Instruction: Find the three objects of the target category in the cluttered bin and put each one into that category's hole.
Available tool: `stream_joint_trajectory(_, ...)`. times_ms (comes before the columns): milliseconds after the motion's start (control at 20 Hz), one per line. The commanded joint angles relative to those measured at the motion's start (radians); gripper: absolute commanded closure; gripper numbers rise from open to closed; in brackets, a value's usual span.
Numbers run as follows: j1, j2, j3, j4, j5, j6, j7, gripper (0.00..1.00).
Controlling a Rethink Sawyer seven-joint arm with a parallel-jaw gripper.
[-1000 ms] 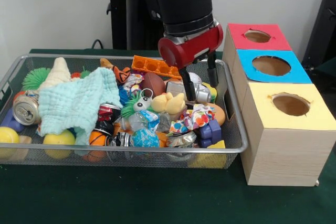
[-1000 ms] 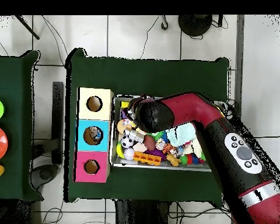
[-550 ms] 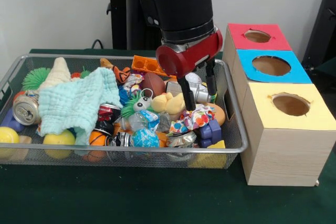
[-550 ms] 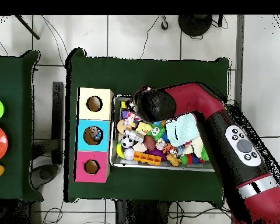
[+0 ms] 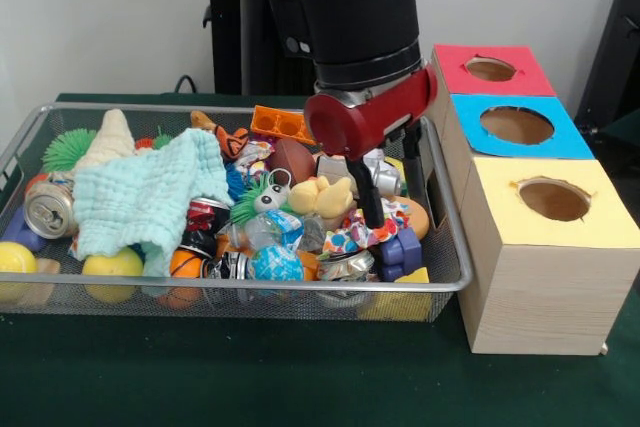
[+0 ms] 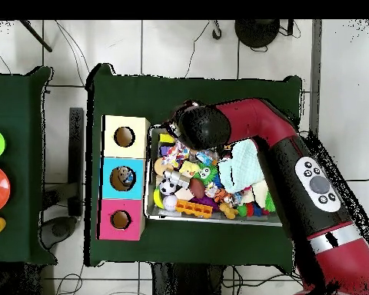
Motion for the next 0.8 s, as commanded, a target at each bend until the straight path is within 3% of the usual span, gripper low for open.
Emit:
stream_joint_trajectory(50, -0.001, 0.012, 0.01, -0.079, -0.048, 0.171, -0.402, 0.0)
stream_joint_trajectory(200, -0.011, -0.024, 0.016, -0.086, -0.04, 0.205, -0.429, 0.0)
stream_joint_trajectory(800, -0.03, -0.017, 0.034, -0.168, -0.029, 0.294, -0.566, 0.0)
